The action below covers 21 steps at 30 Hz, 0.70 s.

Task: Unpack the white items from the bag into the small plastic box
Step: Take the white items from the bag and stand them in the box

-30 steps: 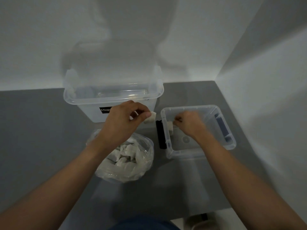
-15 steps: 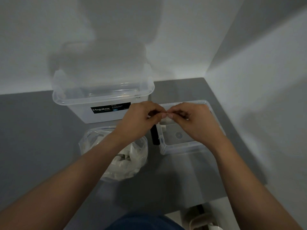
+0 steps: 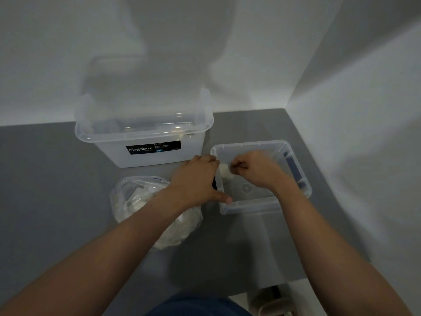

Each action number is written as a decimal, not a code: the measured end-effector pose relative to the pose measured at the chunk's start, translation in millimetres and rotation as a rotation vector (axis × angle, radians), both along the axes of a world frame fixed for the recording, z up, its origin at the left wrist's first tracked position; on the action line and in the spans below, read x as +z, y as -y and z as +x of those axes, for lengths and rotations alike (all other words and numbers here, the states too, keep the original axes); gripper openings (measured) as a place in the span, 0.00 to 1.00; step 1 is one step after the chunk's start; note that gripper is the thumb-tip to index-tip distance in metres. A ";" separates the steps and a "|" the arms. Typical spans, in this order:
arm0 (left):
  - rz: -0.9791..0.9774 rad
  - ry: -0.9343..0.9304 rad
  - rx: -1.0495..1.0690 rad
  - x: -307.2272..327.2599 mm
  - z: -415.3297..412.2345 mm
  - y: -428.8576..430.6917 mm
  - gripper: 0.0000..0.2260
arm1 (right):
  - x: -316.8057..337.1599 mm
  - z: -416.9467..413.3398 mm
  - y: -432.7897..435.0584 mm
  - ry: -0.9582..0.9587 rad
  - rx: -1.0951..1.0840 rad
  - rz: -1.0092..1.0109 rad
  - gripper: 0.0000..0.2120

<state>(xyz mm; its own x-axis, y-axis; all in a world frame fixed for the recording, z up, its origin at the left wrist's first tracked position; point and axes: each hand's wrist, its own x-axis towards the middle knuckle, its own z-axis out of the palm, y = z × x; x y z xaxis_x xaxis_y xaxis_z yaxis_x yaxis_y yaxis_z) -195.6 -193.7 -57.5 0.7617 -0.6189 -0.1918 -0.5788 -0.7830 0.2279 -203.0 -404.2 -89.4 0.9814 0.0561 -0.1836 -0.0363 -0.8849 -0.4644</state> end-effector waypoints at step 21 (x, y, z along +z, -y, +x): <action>-0.571 0.153 0.136 33.9 -4.2 -72.0 0.19 | 14.1 -21.6 -28.8 0.200 -0.307 0.093 0.08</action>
<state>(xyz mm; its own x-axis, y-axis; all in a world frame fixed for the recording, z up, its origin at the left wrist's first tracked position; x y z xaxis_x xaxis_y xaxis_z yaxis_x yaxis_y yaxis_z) -199.9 -121.7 -23.6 0.8338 -0.4871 0.2598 -0.5416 -0.6307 0.5557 -224.6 -375.4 -75.3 0.9710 -0.2389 0.0058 -0.1935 -0.8004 -0.5673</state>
